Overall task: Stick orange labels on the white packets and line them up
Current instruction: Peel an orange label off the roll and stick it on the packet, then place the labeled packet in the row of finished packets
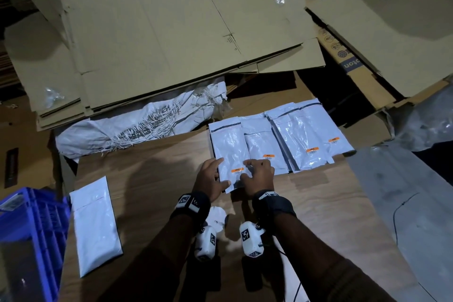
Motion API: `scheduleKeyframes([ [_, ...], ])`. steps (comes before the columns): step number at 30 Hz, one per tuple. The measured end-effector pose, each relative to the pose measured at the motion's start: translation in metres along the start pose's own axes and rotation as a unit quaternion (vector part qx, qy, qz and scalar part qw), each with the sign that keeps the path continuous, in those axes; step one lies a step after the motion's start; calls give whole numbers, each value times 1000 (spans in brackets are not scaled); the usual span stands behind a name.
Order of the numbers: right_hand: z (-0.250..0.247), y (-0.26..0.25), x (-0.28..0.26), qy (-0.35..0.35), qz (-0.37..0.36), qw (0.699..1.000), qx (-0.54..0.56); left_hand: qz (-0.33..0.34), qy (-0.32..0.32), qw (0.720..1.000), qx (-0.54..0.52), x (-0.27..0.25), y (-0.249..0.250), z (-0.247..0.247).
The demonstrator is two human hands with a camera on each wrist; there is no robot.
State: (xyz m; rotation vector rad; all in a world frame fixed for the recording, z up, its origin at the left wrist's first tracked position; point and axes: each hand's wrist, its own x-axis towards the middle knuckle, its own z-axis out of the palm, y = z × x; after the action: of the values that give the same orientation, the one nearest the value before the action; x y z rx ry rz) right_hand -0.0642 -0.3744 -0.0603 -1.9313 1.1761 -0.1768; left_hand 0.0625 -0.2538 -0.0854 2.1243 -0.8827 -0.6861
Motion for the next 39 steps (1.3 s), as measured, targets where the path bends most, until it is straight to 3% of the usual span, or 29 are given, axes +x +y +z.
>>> scheduleKeyframes([
  [14, -16, -6, -23, 23, -14, 999, 16, -5, 4, 1000, -17, -23, 6, 1],
  [20, -23, -29, -45, 35, -80, 986, 141, -16, 37, 995, -90, -53, 10, -32],
  [24, -13, -24, -70, -18, -88, 975, 202, -1, 49, 983, -176, -100, 5, -46],
  [27, 5, -13, -83, -61, -93, 972, 206, -22, 49, 985, -162, -134, -11, -50],
  [39, 93, -45, -158, -242, -169, 954, 52, -84, 145, 968, -184, -249, -87, -103],
])
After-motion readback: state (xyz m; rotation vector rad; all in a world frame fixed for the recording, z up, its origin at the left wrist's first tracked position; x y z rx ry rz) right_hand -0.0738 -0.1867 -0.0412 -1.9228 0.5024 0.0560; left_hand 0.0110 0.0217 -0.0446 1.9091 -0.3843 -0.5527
